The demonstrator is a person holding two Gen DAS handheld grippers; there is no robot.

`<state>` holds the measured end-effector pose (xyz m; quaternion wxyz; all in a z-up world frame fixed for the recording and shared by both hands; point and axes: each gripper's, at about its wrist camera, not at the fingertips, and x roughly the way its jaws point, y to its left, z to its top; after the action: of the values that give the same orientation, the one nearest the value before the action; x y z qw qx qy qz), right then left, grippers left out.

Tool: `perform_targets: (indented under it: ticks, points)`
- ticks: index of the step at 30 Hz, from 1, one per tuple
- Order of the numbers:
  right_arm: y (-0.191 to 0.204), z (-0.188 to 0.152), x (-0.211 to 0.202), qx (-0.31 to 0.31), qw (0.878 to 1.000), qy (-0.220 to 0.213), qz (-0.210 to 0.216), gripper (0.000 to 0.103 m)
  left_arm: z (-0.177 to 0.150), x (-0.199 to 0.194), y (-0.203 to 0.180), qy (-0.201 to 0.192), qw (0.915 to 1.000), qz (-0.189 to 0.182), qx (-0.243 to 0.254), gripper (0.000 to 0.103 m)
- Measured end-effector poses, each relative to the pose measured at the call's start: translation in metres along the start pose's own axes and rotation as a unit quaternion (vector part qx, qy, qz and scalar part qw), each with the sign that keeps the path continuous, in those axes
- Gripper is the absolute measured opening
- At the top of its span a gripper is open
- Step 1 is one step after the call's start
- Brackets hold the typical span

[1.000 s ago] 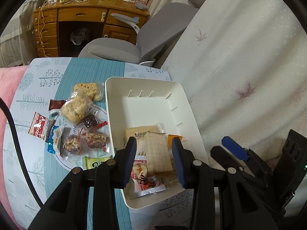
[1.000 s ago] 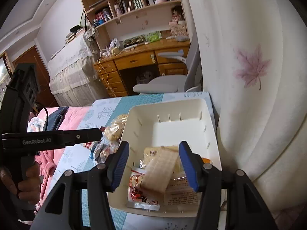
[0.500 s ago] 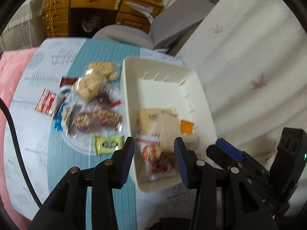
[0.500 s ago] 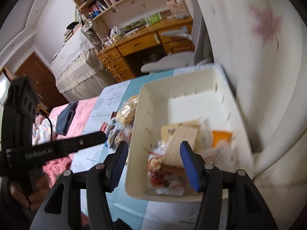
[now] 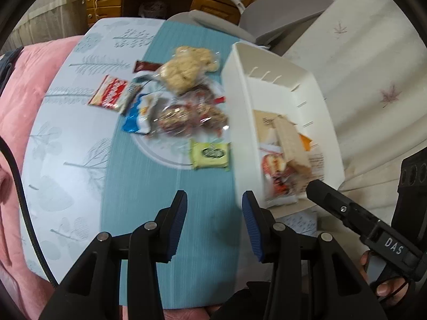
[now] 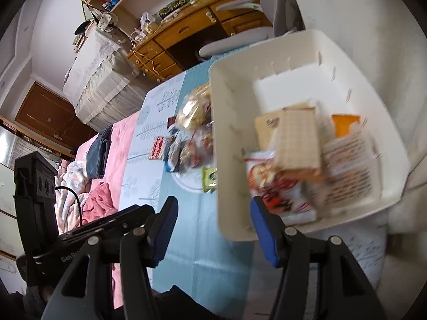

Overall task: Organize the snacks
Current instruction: 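Move left gripper to the red Cookies bag while right moves to the green packet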

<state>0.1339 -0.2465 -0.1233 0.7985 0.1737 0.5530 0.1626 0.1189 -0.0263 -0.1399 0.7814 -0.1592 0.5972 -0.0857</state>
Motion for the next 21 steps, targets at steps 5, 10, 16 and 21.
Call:
perform_targets:
  ticks: [5, 10, 16, 21]
  points:
    - [0.012, -0.010, 0.016, 0.035, 0.999, 0.017, 0.004, 0.057, -0.001, -0.008, 0.027, 0.003, 0.9999, 0.012, 0.002, 0.041]
    - [0.018, -0.021, 0.032, 0.089, 0.995, 0.032, 0.002, 0.057, 0.002, -0.015, 0.055, 0.004, 0.9997, 0.023, 0.008, 0.042]
    - [0.030, -0.030, 0.045, 0.157, 0.987, 0.044, -0.003, 0.057, 0.011, -0.022, 0.081, 0.000, 0.9987, 0.032, 0.039, 0.053]
    - [0.038, -0.034, 0.059, 0.214, 0.976, 0.047, -0.015, 0.057, 0.025, -0.021, 0.102, 0.006, 0.9975, 0.043, 0.055, 0.061]
